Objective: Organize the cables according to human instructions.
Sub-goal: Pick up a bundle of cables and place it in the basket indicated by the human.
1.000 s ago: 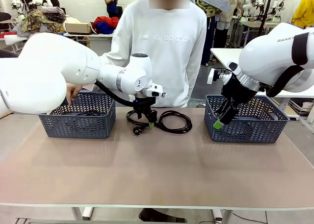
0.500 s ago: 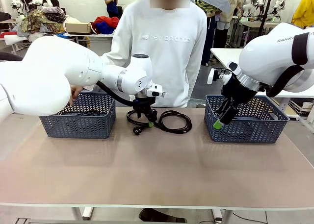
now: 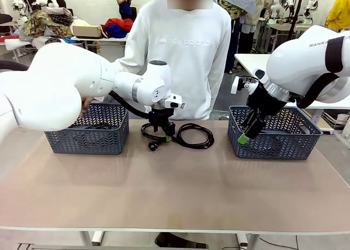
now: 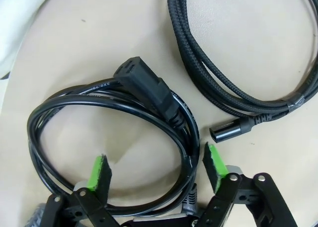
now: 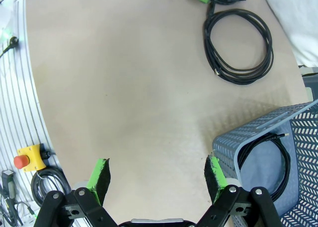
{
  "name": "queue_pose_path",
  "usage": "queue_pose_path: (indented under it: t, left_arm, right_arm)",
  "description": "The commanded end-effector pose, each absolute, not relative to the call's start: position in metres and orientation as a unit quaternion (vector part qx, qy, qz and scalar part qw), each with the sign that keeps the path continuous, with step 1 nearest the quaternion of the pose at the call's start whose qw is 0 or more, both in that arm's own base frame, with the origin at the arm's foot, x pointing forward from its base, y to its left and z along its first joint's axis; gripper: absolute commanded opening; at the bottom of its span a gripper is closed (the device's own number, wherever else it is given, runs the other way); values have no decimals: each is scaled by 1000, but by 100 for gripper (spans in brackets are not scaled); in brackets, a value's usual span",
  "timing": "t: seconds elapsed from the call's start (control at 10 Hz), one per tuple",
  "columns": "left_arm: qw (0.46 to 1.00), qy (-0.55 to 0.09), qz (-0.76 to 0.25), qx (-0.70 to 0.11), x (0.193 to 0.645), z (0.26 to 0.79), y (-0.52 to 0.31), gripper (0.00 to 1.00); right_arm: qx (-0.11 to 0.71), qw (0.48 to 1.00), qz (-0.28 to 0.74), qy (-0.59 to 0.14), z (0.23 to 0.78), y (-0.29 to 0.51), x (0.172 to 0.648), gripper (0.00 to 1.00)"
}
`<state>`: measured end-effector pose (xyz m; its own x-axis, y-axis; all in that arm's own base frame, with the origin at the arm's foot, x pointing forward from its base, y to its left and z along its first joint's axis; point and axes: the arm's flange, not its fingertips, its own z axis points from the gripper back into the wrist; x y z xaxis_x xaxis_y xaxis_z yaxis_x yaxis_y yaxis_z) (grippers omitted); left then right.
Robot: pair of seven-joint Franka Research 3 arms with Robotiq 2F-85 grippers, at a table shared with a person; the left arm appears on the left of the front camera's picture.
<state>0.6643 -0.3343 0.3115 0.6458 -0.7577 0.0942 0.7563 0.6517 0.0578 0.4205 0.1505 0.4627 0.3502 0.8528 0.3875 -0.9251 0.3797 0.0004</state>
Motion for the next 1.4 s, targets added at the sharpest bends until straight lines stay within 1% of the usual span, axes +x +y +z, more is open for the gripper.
queue_pose_path:
  t: [0.0, 0.1, 0.2, 0.3, 0.4, 0.5, 0.6, 0.7, 0.8, 0.9, 1.1, 1.2, 1.3]
  left_arm:
    - [910, -58, -409, 26, 669, 313, -334, 82]
    - [911, -58, -409, 23, 669, 313, -334, 66]
    - [911, -58, -407, 21, 669, 313, -333, 63]
    - [912, -58, -406, 19, 669, 313, -333, 47]
    - [912, -57, -405, 16, 669, 313, -332, 45]
    - [913, -57, -404, 15, 669, 313, -332, 28]
    - [913, -57, -403, 14, 669, 313, -332, 26]
    - [913, -58, -403, 14, 669, 313, -332, 10]
    - [914, -57, -402, 14, 668, 313, -331, 7]
    - [915, -55, -399, 10, 668, 313, -331, 0]
    - [926, -59, -373, 14, 663, 324, -330, 0]
    - [931, -71, -356, 34, 659, 334, -331, 0]
    - [935, -69, -347, 36, 655, 348, -334, 0]
  right_arm:
    - [108, 818, 541, -164, 464, 151, 420, 100]
    - [108, 818, 541, -164, 464, 151, 420, 100]
    - [108, 818, 541, -164, 464, 151, 420, 100]
    - [108, 818, 541, -164, 464, 151, 420, 100]
    - [108, 818, 541, -164, 464, 151, 420, 100]
    - [108, 818, 541, -164, 464, 151, 420, 100]
    - [108, 818, 541, -164, 464, 151, 420, 100]
    - [108, 818, 541, -164, 464, 151, 420, 100]
    - [108, 818, 541, -164, 464, 151, 420, 100]
    - [108, 818, 541, -164, 464, 151, 420, 100]
    - [108, 818, 541, -164, 464, 151, 420, 100]
    - [108, 818, 541, -164, 464, 151, 420, 100]
    - [108, 818, 541, -164, 464, 151, 420, 100]
